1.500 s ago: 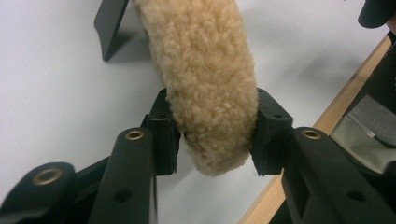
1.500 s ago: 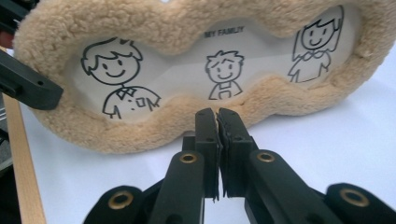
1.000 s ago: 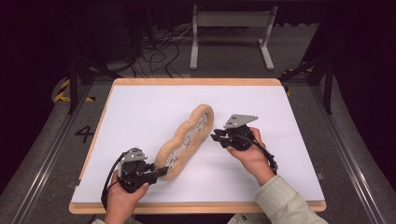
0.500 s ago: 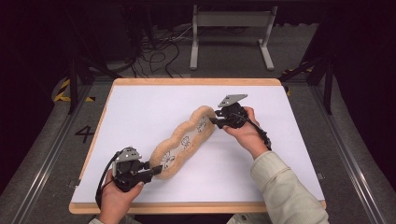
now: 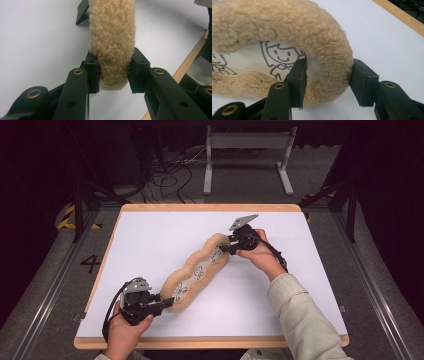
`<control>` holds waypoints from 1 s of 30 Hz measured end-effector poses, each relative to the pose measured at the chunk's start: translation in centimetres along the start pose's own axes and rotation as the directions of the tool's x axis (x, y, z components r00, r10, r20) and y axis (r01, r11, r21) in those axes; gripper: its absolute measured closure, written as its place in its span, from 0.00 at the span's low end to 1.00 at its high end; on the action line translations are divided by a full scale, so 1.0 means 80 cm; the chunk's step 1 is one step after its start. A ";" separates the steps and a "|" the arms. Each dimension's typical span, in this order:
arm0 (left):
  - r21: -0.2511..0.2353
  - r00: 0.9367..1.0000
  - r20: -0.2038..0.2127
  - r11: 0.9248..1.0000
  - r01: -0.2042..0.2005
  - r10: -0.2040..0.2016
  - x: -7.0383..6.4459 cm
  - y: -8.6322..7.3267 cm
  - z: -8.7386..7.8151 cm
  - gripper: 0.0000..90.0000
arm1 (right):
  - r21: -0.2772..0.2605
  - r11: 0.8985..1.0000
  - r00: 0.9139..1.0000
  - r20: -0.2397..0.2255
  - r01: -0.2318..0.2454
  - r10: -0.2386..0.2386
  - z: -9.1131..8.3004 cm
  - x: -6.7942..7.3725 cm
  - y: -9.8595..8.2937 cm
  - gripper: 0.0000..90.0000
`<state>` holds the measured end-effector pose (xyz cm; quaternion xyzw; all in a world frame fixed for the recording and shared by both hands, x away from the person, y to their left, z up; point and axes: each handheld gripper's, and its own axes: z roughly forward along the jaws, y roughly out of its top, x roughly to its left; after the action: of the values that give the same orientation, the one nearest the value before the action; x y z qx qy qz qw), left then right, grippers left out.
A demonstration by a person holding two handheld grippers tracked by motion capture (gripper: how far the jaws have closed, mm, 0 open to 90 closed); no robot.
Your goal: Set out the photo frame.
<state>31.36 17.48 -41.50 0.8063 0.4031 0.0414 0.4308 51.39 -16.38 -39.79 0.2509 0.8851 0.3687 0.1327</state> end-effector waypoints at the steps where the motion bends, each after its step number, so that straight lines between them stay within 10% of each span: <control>1: 0.002 1.000 0.000 1.000 0.004 -0.004 0.000 0.000 0.000 0.74 | -0.004 1.000 1.000 -0.004 0.000 0.000 0.000 -0.002 0.000 0.61; 5: -0.001 1.000 -0.016 1.000 -0.002 0.002 -0.001 0.000 0.000 0.75 | 0.011 1.000 0.999 0.034 0.009 -0.009 -0.007 -0.003 0.000 0.77; 30: -0.123 0.991 -0.113 0.989 -0.087 0.073 0.020 0.042 -0.003 0.74 | -0.005 1.000 0.996 0.082 0.020 -0.019 -0.111 0.026 -0.045 0.77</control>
<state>34.41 17.74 -39.33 0.7891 0.3896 0.1278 0.4573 44.68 -22.60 -36.30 0.2568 0.8803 0.3594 0.1730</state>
